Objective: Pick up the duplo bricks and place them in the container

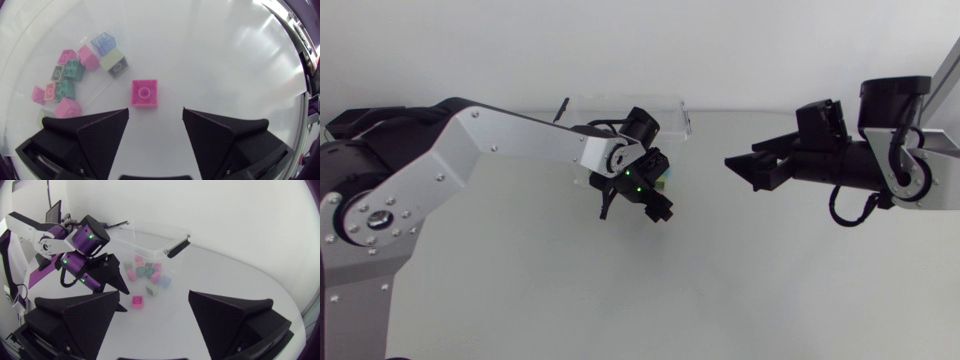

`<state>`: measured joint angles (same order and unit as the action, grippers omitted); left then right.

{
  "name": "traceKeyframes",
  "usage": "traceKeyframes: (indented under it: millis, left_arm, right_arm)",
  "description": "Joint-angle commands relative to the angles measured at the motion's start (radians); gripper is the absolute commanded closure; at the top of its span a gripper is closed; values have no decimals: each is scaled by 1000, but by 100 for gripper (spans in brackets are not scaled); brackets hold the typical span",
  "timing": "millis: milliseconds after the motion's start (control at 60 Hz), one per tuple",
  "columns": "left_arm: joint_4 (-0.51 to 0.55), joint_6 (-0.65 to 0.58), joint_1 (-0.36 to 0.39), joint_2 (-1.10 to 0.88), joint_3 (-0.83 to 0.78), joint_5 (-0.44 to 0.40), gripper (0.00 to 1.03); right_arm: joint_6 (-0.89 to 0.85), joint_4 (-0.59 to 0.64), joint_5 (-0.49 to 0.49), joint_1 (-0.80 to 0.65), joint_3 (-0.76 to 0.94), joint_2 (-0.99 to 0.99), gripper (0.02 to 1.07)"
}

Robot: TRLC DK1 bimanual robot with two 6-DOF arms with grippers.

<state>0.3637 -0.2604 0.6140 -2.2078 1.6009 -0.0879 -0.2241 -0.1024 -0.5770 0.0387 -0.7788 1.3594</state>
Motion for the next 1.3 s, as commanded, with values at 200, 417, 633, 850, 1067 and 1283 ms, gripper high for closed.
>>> traceKeyframes:
  millis: [200, 417, 633, 850, 1067, 1283]
  left_arm:
    - [129, 55, 0, -93, 154, 37, 34]
    - [250, 70, -7, -164, 289, 42, 34]
    - [382, 82, -3, -236, 429, 45, 44]
    - [466, 89, 1, -277, 508, 51, 49]
    - [455, 122, 1, -277, 498, 57, 53]
    - [429, 165, 7, -280, 495, 56, 61]
  right_arm:
    - [-17, -16, -61, -72, 122, -74, 7]
    - [-34, -6, -83, -105, 164, -108, 8]
    - [-46, 26, -103, -132, 179, -149, 8]
    - [-52, 41, -113, -135, 197, -181, 8]
    - [-58, 52, -121, -146, 207, -197, 9]
    - [-67, 53, -132, -168, 227, -214, 9]
